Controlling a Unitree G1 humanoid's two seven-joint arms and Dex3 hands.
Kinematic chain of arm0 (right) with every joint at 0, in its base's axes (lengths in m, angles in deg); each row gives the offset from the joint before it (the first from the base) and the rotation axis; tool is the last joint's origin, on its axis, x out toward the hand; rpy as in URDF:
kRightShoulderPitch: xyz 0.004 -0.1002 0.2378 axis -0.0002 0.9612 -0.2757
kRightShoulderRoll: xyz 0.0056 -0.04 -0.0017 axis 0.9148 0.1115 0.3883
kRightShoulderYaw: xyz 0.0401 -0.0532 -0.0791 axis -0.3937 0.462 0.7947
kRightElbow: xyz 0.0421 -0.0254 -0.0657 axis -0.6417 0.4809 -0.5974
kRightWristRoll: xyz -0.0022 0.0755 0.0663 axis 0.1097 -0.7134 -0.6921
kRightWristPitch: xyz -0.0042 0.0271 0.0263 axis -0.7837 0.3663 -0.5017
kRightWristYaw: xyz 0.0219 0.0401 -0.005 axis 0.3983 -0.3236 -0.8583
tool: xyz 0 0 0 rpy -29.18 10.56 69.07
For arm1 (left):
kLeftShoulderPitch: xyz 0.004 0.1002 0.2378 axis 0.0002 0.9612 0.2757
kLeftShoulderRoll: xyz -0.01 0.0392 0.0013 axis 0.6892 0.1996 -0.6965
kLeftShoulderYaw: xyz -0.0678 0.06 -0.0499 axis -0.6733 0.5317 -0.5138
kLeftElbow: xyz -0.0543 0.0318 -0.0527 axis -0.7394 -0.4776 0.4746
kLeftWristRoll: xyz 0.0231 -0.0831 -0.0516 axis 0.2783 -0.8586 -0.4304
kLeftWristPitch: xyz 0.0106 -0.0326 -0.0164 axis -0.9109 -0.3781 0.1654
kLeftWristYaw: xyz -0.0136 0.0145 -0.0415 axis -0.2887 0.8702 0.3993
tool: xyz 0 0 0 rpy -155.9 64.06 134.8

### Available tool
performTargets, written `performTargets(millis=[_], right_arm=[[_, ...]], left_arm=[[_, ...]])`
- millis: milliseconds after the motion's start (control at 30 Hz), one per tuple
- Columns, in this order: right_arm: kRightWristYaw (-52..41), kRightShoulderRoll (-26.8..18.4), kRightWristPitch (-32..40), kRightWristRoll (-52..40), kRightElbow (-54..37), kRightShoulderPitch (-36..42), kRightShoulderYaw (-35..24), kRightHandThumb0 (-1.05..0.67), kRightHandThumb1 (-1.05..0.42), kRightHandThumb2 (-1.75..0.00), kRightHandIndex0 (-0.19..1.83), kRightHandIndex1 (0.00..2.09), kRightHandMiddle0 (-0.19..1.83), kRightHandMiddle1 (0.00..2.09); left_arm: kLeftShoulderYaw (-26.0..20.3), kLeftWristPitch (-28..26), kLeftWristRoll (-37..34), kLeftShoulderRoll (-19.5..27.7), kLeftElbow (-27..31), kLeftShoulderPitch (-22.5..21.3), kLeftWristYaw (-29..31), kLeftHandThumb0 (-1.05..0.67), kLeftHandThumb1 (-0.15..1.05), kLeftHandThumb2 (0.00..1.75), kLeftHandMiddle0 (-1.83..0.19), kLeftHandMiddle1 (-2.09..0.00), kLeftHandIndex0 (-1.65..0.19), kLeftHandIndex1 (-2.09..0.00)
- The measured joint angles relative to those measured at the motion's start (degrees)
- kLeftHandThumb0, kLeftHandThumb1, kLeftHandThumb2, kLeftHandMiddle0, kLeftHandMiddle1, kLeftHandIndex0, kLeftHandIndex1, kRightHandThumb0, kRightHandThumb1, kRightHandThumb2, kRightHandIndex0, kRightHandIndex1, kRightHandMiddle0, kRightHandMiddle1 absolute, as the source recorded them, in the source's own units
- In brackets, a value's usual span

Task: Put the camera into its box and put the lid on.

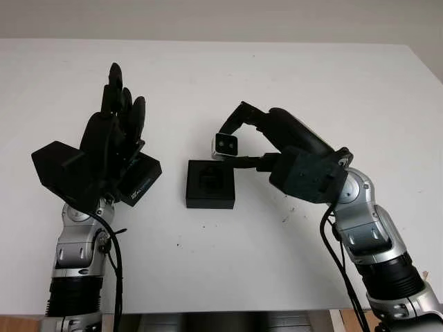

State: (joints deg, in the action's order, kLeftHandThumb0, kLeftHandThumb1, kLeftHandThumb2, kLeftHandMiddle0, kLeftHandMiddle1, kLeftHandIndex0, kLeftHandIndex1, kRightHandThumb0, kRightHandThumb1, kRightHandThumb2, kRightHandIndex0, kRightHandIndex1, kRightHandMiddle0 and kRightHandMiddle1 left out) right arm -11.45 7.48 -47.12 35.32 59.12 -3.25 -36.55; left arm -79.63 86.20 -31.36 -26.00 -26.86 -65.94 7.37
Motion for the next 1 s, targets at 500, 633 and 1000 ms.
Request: performTargets(millis=[500, 633, 1000], right_arm=[[0.7, 1.5, -3.4, 0.0, 2.9, 0.0, 1.5, -0.42, -1.05, -0.09, 0.34, 0.06, 0.29, 1.69], [0.7, 1.5, -4.7, 0.1, 4.1, 0.0, 1.8, -0.42, -1.05, -0.10, 0.33, 0.06, 0.27, 1.67], [0.2, 1.2, -5.8, 0.2, 4.7, 0.1, 1.8, -0.40, -1.05, -0.08, 0.32, 0.05, 0.28, 1.64]], left_arm=[[0.0, 0.5, 0.0, -0.3, 0.0, 0.0, -0.2, -0.71, 1.05, 0.48, 0.19, 0.00, 0.19, 0.00], [0.0, 0.5, 0.0, -0.3, 0.0, 0.0, -0.1, -0.70, 1.05, 0.49, 0.19, 0.00, 0.19, 0.00], [0.0, 0.5, 0.0, -0.3, 0.0, 0.0, -0.1, -0.71, 1.05, 0.49, 0.19, 0.00, 0.19, 0.00]])
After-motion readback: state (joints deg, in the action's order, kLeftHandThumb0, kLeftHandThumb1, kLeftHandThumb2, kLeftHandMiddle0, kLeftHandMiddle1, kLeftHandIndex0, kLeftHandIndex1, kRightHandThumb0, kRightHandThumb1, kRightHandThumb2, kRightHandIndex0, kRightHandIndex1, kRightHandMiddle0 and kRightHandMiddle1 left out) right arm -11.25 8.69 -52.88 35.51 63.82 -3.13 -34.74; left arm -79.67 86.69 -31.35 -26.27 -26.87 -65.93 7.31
